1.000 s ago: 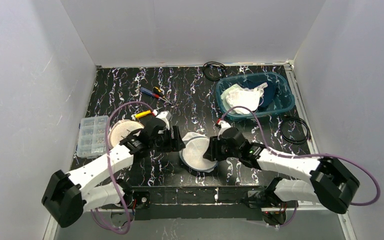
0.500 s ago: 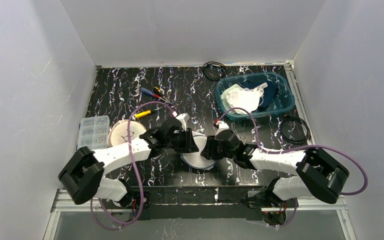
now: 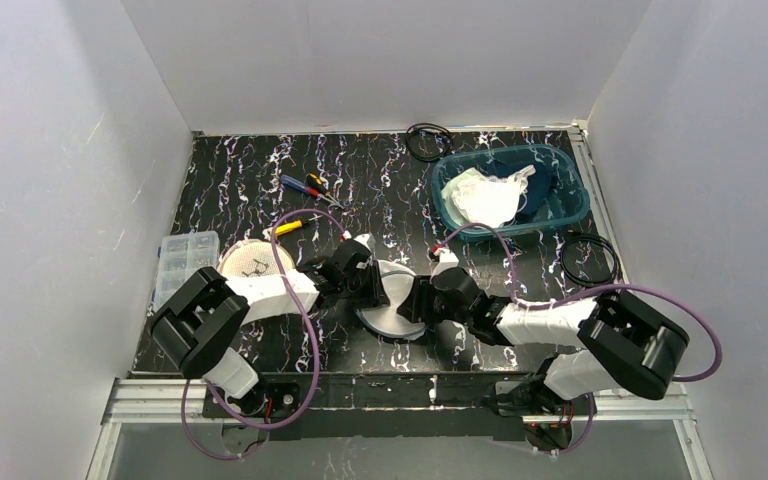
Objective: Unzip the laundry bag and remove the bra
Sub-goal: Adjust the laundry bag at the center of the board.
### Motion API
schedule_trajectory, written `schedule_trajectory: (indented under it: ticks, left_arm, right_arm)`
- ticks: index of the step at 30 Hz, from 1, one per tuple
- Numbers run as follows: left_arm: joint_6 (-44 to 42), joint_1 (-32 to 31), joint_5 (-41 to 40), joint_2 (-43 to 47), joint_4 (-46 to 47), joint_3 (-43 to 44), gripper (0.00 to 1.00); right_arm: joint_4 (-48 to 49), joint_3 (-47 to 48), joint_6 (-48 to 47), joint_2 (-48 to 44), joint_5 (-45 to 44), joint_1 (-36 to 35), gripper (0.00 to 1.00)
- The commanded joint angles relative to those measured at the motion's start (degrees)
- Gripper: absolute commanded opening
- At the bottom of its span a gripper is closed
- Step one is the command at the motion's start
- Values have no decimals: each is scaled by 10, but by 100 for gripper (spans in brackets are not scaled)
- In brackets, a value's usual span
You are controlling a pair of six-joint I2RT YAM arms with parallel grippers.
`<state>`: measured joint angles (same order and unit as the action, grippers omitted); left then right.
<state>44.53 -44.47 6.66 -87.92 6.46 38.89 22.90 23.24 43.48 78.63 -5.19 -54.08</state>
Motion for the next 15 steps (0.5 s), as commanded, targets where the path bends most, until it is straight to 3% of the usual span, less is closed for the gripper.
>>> schedule_trajectory:
  ticks: [1,4,7,12,15]
  left_arm:
    - [-18,6,-48,0,-28,-22,20]
    - [-24,6,-48,35,-36,-21,24]
    - [-31,6,-53,53,-54,-12,30]
    - [-27,6,-50,75,-84,-5,45]
    - [-19,5,-44,107,-94,-6,57]
  right_arm:
    - [-43,-26,-8,-18,-6,-2,56]
    - [-95,-12,-11,-76,-1,-2,70]
    - [-150,1,-8,-139,-11,-2,77]
    - [-224,1,13,-228,-35,-2,84]
    - [-216,-30,51,-252,-44,-2,85]
